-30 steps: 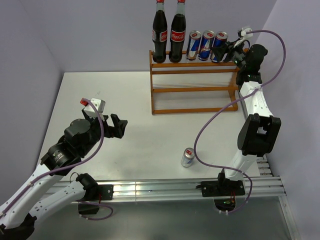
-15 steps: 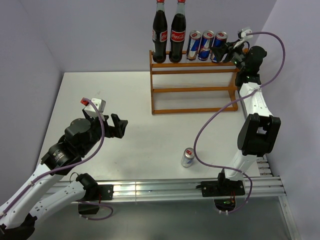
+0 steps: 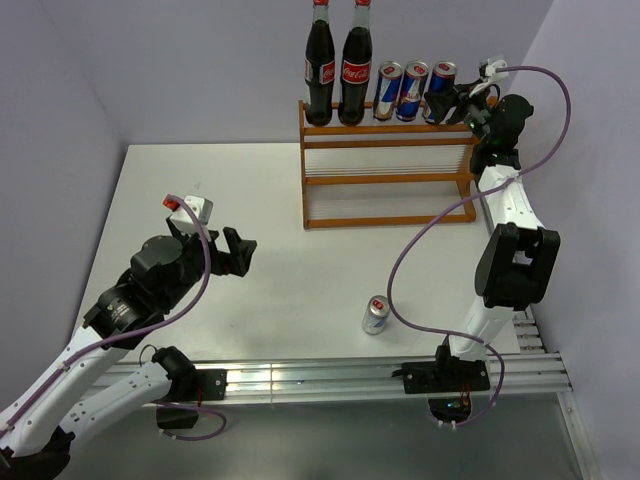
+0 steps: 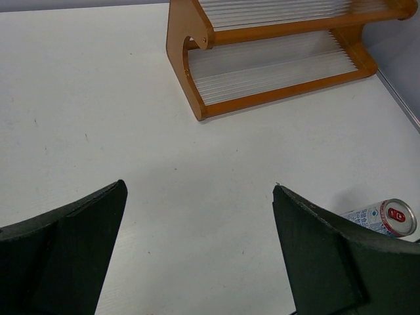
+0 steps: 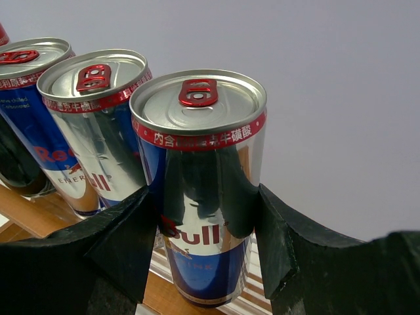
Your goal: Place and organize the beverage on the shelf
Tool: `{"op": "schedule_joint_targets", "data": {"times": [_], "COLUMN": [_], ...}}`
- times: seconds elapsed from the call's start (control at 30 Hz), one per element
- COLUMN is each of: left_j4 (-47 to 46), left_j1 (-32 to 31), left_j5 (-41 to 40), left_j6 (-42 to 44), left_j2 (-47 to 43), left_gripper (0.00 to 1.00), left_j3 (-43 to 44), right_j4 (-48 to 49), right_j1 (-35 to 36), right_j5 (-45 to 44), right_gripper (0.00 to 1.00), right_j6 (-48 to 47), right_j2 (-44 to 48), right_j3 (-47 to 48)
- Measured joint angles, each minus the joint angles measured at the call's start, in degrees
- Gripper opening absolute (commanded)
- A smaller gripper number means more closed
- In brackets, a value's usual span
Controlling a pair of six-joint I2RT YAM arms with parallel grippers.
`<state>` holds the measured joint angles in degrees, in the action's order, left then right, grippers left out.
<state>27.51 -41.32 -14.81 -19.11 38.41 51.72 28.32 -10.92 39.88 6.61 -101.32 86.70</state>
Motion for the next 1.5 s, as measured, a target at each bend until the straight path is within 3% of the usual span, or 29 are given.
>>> {"op": "schedule_joint_targets", "data": {"times": [0.63, 0.83, 0.97, 1.13, 1.17, 1.27, 1.33, 1.5], "left_j4": [-0.3, -0.3, -0.3, -0.3, -0.3, -0.3, -0.3, -0.3], "left_j1": [1.2, 1.6, 1.9, 2.3, 2.3, 2.3, 2.3, 2.4], "left_j5": [1.5, 1.9, 2.1, 2.5, 2.6, 3.0, 3.0, 3.3], "left_j6": [0.0, 0.0, 0.0, 0.0, 0.0, 0.0, 0.0, 0.0], "left_j2": [1.2, 1.8, 2.1, 2.1, 2.1, 2.1, 2.1, 2.1], "left_gripper": [0.99, 0.99, 0.99, 1.00, 0.99, 0.99, 1.00, 1.00], "left_j3": [0.0, 0.0, 0.0, 0.0, 0.0, 0.0, 0.0, 0.0], "right_j4": [7.9, 8.1, 8.0, 7.6, 7.6, 7.6, 7.1, 2.4], "right_j1": [-0.5, -0.6, -0.6, -0.7, -0.7, -0.7, -0.7, -1.3], "right_j5": [0.1, 0.6, 1.2, 1.6, 1.6, 1.7, 1.8, 2.4], "right_gripper": [0.01, 0.22, 0.41, 0.52, 0.60, 0.65, 0.94, 0.96], "right_j6": [3.3, 3.4, 2.8, 2.3, 2.3, 2.3, 2.4, 2.0], "right_j2": [-3.2, -3.3, -3.3, -3.3, -3.3, -3.3, -3.2, -3.0], "right_j3": [-0.2, -0.2, -0.2, -0.1, -0.1, -0.1, -0.1, -0.2]}}
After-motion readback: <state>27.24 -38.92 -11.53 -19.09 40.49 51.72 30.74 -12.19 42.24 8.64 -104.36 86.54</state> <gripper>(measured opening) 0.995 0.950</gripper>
